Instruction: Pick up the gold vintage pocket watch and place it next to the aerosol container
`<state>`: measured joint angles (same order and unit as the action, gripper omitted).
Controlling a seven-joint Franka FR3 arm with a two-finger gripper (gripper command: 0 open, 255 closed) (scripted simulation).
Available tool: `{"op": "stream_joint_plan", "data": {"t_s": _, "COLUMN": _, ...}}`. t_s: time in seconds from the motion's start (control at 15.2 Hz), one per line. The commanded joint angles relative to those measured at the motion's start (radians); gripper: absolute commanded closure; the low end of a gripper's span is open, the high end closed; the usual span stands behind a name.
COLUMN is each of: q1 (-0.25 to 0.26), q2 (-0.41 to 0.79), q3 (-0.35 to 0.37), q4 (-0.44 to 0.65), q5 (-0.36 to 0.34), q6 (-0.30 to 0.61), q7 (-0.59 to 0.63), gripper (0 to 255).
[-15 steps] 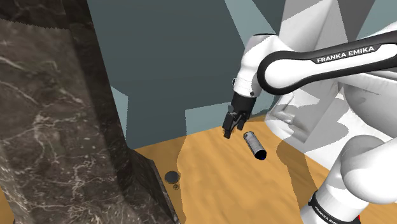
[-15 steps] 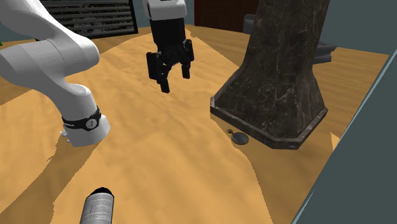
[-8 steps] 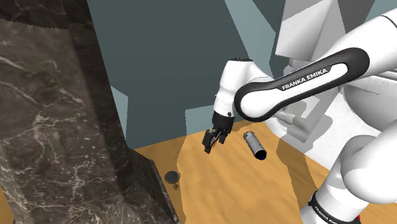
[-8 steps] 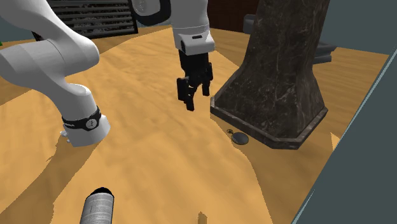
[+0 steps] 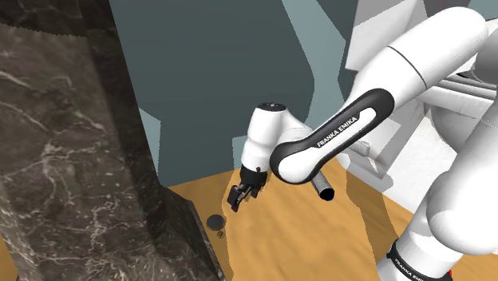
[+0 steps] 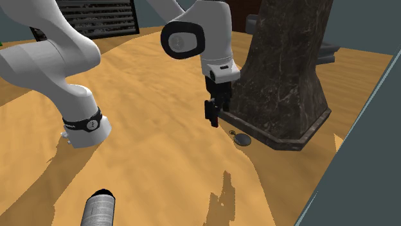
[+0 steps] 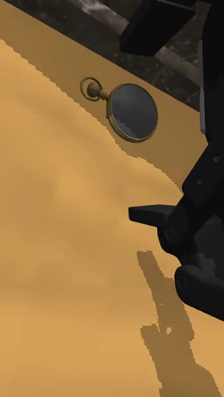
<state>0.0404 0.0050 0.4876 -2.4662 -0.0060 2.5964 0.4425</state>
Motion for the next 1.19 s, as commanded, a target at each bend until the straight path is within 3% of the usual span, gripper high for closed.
{"op": "stream_joint_plan", "data": {"t_s": 0.0, "q1": 0.008, "q2": 0.095, "q3": 0.003, "q4": 0.044, "q5": -0.102, "q6": 0.049, "q7": 0.09, "gripper": 0}}
{"op": "stream_joint_plan", "data": {"t_s": 0.33, "q1": 0.107, "q2": 0.312, "q3": -0.077, "q4": 0.18, "q5": -0.332, "q6": 0.12, "q7": 0.284, "gripper": 0}}
{"op": "stream_joint_plan", "data": {"t_s": 0.86, "q1": 0.172, "q2": 0.43, "q3": -0.155, "q4": 0.226, "q5": -0.425, "q6": 0.188, "q7": 0.355, "gripper": 0}}
{"op": "stream_joint_plan", "data": {"t_s": 1.12, "q1": 0.172, "q2": 0.429, "q3": -0.156, "q4": 0.226, "q5": -0.425, "q6": 0.188, "q7": 0.354, "gripper": 0}}
